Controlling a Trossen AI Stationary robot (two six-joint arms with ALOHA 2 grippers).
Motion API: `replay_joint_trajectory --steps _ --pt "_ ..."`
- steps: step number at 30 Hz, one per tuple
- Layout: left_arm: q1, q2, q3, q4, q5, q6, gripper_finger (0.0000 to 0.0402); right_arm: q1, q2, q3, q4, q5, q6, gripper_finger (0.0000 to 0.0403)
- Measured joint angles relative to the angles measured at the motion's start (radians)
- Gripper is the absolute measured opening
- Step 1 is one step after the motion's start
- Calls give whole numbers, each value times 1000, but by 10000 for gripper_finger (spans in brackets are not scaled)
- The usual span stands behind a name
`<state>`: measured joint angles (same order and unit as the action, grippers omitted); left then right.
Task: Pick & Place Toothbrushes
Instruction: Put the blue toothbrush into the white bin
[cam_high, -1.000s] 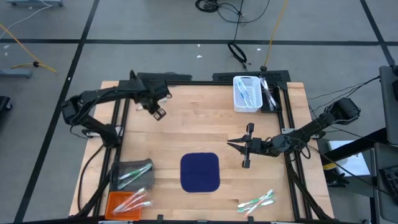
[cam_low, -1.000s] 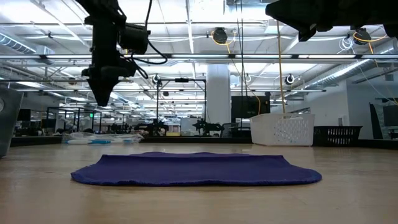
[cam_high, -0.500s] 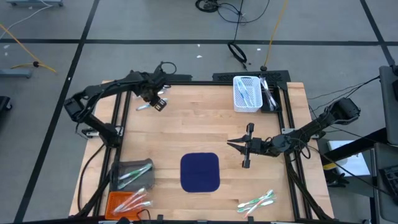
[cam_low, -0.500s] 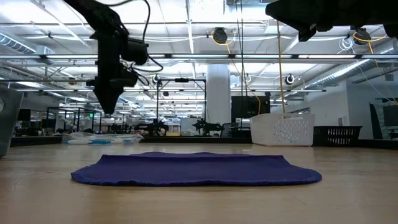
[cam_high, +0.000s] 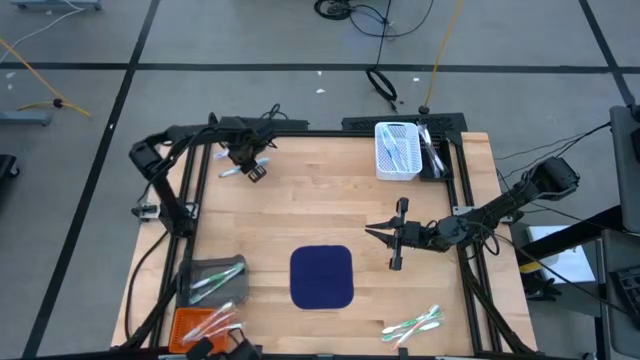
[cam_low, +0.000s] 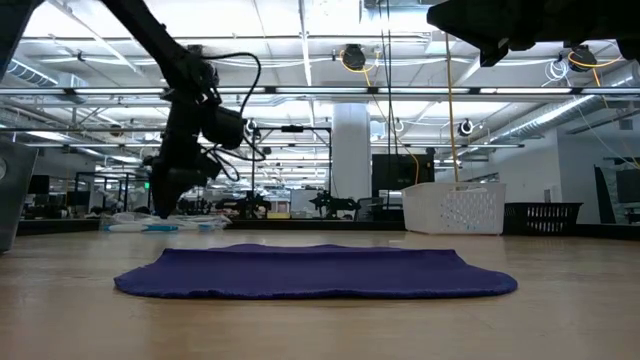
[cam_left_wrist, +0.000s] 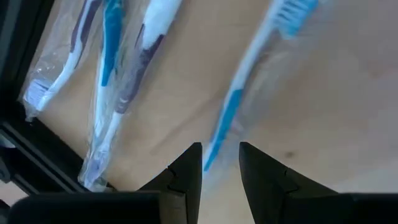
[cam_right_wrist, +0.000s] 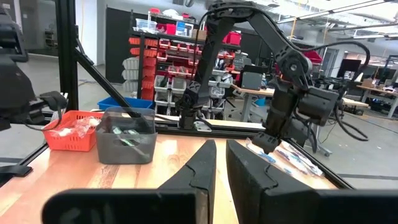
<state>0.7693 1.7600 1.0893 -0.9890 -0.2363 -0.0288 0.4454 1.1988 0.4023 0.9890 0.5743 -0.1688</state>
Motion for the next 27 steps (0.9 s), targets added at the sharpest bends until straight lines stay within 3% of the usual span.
replay_joint_trajectory --steps 5,16,19,22,27 --pt "27 28 0 17 2 20 108 0 0 0 0 0 0 27" --pt "50 47 0 57 112 68 106 0 0 0 -7 0 0 24" --pt "48 47 0 57 134 84 75 0 0 0 -7 0 0 23" --pt "47 47 0 57 134 83 19 -1 0 0 -7 0 0 23" --pt "47 47 0 51 134 68 5 -1 0 0 -7 0 0 23"
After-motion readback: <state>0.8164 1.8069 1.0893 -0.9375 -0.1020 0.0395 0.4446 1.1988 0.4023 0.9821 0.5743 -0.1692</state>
